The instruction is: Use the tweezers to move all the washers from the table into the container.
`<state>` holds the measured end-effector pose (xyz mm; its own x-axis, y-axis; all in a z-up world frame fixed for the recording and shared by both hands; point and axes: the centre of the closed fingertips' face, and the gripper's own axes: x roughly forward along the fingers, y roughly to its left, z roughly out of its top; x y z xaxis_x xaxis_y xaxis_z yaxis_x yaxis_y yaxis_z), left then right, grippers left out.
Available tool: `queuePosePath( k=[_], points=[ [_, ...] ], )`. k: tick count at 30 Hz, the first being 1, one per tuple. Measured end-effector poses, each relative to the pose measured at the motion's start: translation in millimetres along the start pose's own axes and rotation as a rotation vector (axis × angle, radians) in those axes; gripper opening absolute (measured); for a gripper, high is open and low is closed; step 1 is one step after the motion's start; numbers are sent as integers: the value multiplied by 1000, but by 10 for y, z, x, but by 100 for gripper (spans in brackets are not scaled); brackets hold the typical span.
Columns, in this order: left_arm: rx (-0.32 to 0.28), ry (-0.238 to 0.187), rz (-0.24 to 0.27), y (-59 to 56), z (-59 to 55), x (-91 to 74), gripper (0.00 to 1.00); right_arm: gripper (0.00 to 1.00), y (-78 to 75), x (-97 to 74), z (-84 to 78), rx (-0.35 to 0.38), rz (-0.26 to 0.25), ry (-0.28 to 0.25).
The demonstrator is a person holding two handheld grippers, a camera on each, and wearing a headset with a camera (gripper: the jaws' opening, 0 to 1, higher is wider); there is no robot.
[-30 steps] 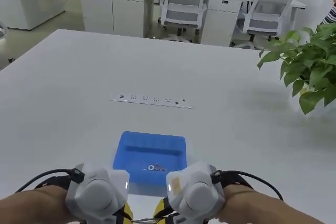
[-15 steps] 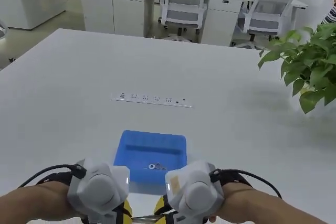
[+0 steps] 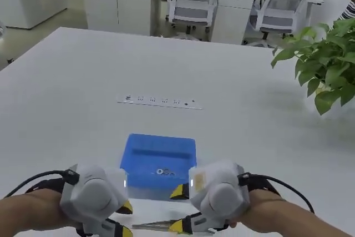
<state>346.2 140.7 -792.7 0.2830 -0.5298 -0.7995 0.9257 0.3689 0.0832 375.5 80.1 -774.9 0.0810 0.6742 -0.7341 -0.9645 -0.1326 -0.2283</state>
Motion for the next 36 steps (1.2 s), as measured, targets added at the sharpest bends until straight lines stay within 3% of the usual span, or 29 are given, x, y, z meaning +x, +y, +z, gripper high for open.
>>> queuePosePath(
  k=[6,12,21,29,36],
  points=[
    [-123,-110,74,123,96,-172,57,56,-154,-221,6,135,-118,-70],
    [-230,-257,136,231,232,-424,76,72,-177,-390,-80,232,-172,-106],
    [-272,-405,187,241,363,-669,96,92,-174,-663,-137,342,-246,-189],
    [-279,-448,183,163,429,-749,99,100,-103,-864,-227,385,-284,-212],
    [-289,-442,186,117,392,-762,99,100,-37,-968,-303,417,-300,-208]
  ],
)
